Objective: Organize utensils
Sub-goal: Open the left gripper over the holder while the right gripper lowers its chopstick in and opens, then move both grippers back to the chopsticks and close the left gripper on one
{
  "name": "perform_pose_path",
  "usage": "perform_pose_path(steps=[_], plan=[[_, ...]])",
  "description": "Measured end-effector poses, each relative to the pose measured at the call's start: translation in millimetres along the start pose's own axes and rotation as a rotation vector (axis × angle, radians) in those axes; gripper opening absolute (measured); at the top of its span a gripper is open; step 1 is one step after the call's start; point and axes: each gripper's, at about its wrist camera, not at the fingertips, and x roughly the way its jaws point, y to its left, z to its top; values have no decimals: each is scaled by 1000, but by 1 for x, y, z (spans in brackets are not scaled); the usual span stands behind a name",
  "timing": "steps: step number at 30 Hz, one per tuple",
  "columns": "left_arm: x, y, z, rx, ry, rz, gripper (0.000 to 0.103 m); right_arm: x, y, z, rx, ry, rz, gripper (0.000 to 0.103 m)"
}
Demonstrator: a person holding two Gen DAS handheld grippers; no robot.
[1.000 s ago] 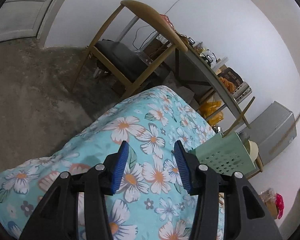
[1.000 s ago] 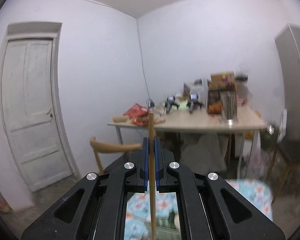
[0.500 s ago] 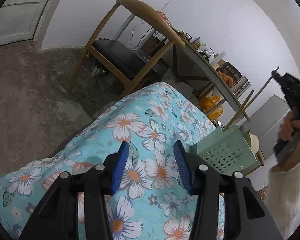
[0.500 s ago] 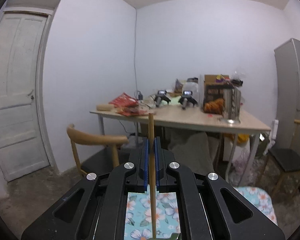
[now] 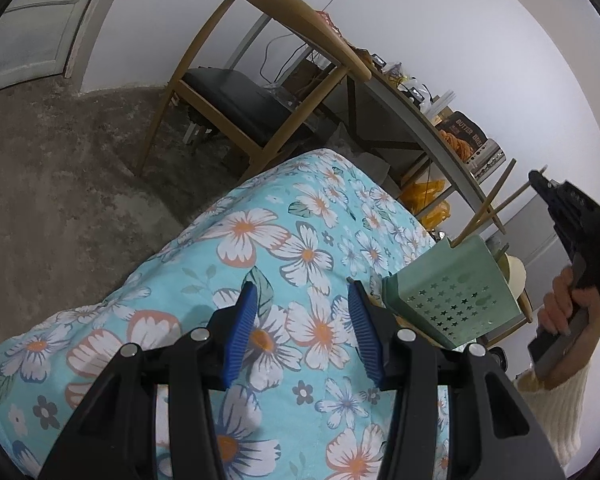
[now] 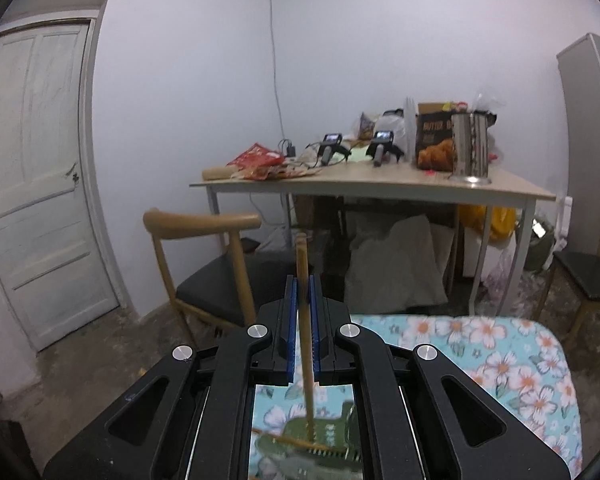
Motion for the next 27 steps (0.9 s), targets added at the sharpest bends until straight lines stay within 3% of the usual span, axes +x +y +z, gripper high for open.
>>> perform_pose_path(steps=[2,4,6,11,13,17,20,23,27], plan=[[1,-1,0,-19,1,-14,45,-6,0,-1,-15,-2,0,9],[3,-5,-1,-32,6,-27,45,-16,-1,0,-27,1,6,31],[8,-11,-4,-29,14,-41,45,-33,-6,-1,-22,10,45,41],[28,-33,-17,28,100,-104,45,-90,-34,-31,17,1,50,41],[41,-43,-24,52,152,-124,45,-108,-55,-59,78,33,48,41],[80,-57,-24,14,276,-188,45,-105,-93,-114,203,162,45,41],[120,-61,-25,-39,414,-227,45,-91,-111,-136,201,241,-11,41],[130,-57,-24,-102,389,-221,37,-83,-121,-150,169,281,-60,41],[142,-59,-24,-148,338,-181,27,-81,-138,-169,238,322,-38,41]])
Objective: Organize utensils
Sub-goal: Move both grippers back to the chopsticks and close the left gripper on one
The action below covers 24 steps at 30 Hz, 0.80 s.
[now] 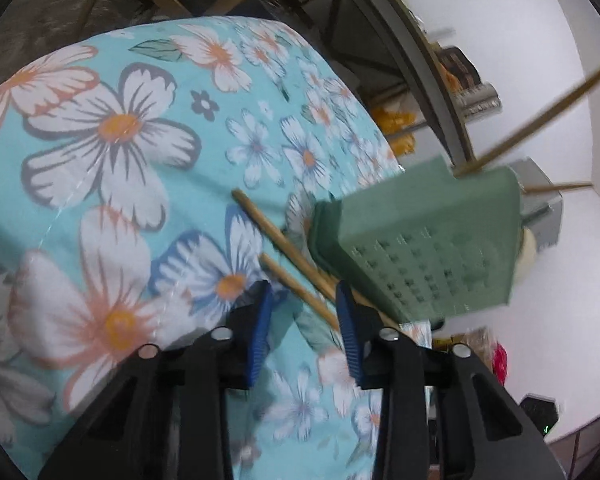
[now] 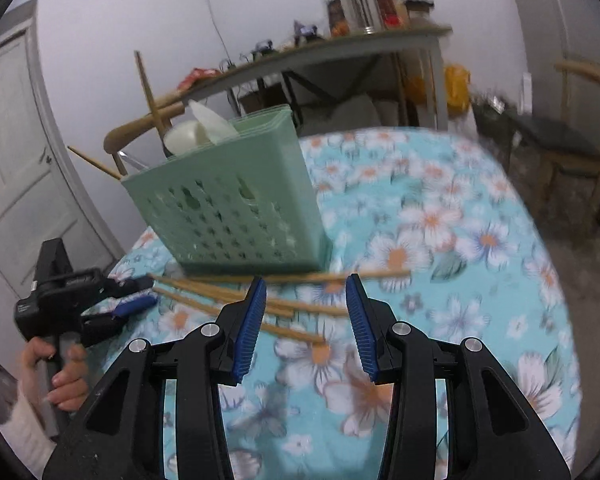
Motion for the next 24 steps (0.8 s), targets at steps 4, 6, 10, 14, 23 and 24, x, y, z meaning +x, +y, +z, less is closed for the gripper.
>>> perform_pose_path(steps=[4,6,10,14,23,24], plan=[[12,-2,-2,-1,-56,40,6,0,-6,-10,-16,21,-15,41],[11,4,-4,-33,-74,42,0,-1,0,-12,-46,28,-30,41],[-8,20,-1,-111,-95,-4,0,6,13,-13,-93,40,-14,41],[-10,24,-2,-116,-76,-37,0,7,27,-10,-114,30,11,41],[7,12,-4,-102,-38,-46,2,8,21,8,-6,-13,12,41],[8,11,-4,-101,-43,-44,2,8,19,9,4,-17,11,41]])
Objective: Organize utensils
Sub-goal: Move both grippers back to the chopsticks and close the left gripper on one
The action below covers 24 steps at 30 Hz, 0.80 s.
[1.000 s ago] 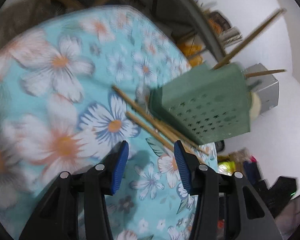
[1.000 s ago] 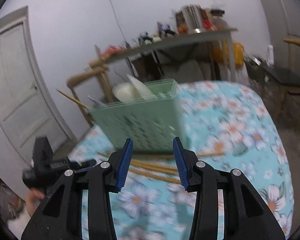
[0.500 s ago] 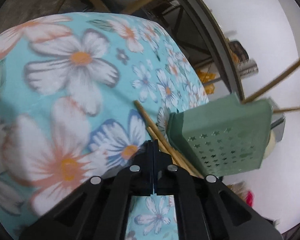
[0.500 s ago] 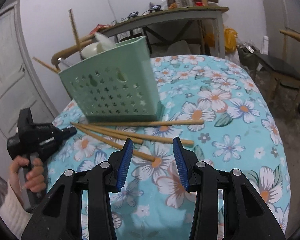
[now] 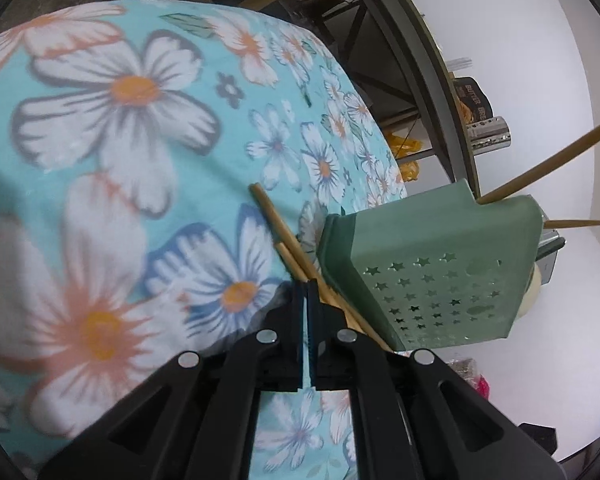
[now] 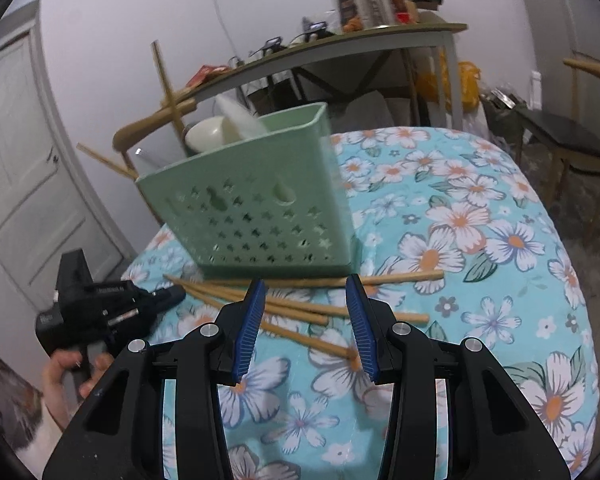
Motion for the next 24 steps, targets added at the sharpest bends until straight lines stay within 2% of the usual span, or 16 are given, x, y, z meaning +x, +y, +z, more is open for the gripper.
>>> perform_pose_path(steps=[7,12,15,16,17,18,21,22,24], plan=[[3,5,3,-75,-23,-24,2,2,-2,-3,0,19,-22,44],[2,4,2,-112,-48,-67,10,4,-3,-4,37,41,-1,46],[-1,-3,1,-94,-69,-103,29,8,0,-4,36,56,2,46],[-1,-8,1,-74,-70,-108,39,10,1,-4,35,59,3,46],[0,-14,1,-41,-67,-102,47,12,2,-5,35,66,3,46],[2,-21,1,-3,-62,-80,50,13,2,-5,35,72,3,46],[7,-33,-3,75,-83,19,49,13,3,-7,29,78,-7,46],[7,-33,-4,80,-101,50,45,12,2,-7,26,79,-11,46],[9,-31,-3,76,-116,108,30,11,2,-8,27,79,-9,46]])
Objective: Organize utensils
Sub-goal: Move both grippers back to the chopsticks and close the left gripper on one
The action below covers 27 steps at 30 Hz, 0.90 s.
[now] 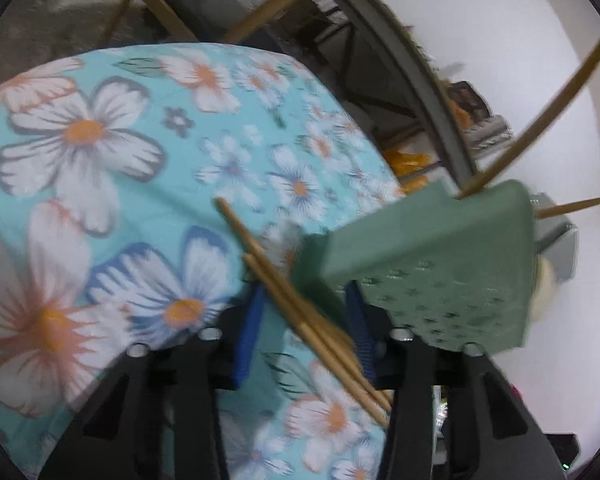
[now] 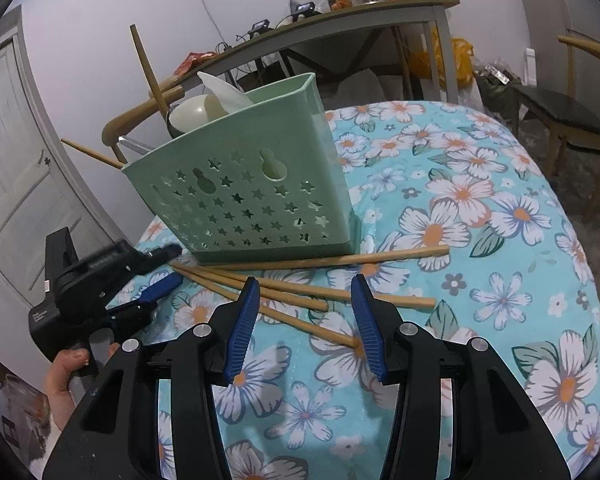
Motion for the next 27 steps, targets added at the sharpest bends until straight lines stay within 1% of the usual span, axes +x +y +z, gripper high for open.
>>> perform_pose_path(steps=[2,4,6,8,10,12,17,19,21,23,26,27], plan=[[0,3,1,-15,-1,6,27,-2,0,0,-1,-3,1,46],[2,1,2,9,0,26,26,-4,0,0,-3,-1,4,46],[5,-1,2,37,-3,63,20,-5,0,0,-3,-4,5,46],[7,0,2,34,-9,64,19,-6,0,1,7,-7,9,46],[10,3,5,28,-11,63,15,-8,-1,2,12,-12,17,47],[10,7,6,8,-15,45,14,-9,0,2,2,-17,12,47],[9,18,10,-52,7,-15,11,-9,-6,4,1,-22,-14,47],[7,21,10,-70,9,-23,10,-11,-11,6,6,-29,-30,47],[3,23,10,-84,-1,-14,9,-11,-19,6,17,-29,-49,47],[-7,30,9,-133,-18,-20,8,-12,-29,5,40,-22,-62,47],[-20,46,13,-216,3,-72,7,-14,-38,4,56,-11,-75,47],[-27,50,16,-224,1,-71,7,-15,-40,4,56,-8,-77,47]])
